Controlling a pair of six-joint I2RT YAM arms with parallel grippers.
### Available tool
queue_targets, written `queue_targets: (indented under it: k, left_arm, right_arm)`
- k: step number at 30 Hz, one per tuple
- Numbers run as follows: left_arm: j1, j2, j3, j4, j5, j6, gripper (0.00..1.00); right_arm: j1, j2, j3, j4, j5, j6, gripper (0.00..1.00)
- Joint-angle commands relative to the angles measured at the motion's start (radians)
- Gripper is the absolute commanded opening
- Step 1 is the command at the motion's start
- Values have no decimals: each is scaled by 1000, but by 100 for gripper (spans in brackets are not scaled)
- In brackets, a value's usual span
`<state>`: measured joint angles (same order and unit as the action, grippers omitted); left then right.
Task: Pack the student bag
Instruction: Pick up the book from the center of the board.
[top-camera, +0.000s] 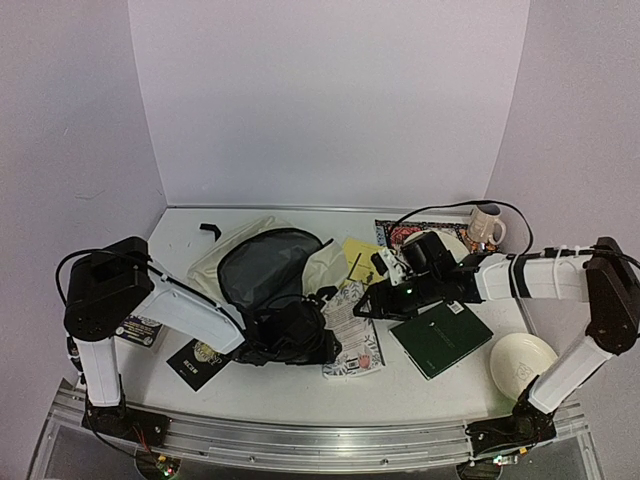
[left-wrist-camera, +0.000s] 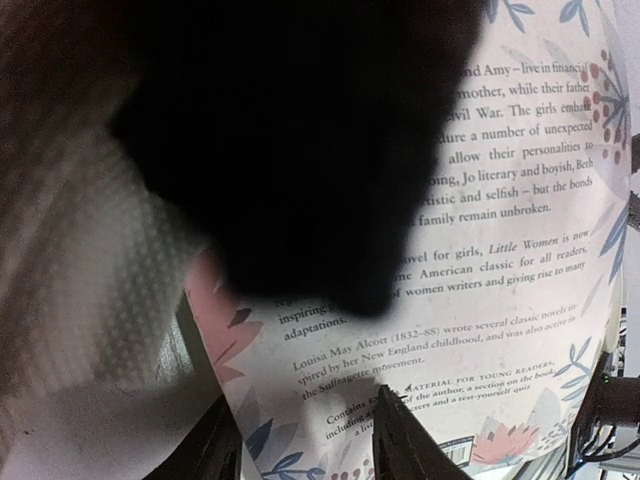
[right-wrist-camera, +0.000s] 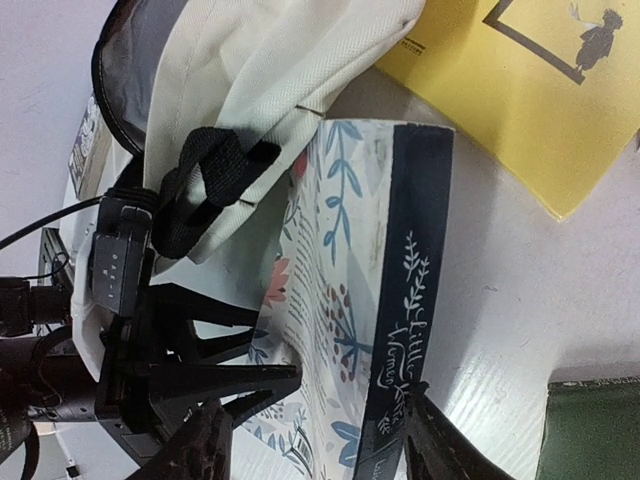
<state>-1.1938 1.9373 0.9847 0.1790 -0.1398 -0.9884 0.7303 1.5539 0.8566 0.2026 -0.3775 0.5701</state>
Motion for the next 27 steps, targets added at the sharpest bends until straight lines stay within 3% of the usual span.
queue_targets:
  k: [1,7,15,21,27]
  left_arm:
    - [-6,5,-31,186,52,-17,46]
    - [-5,-8,-98,326,47,-49,47]
    - [3,24,-61,396,26,-37,40]
    - [37,65,-40,415,9,-58,36]
    - [50,67,-68,415,-15,-106,37]
  right_arm:
    - [78,34,43,98,-238,8,56]
    - [82,71,52,111,-246,-7,51]
    - [79,144,143,8,-3,-97,52]
    - [15,180,196,-49,122,-175,55]
    - [-95,178,162,-81,114,-256,60]
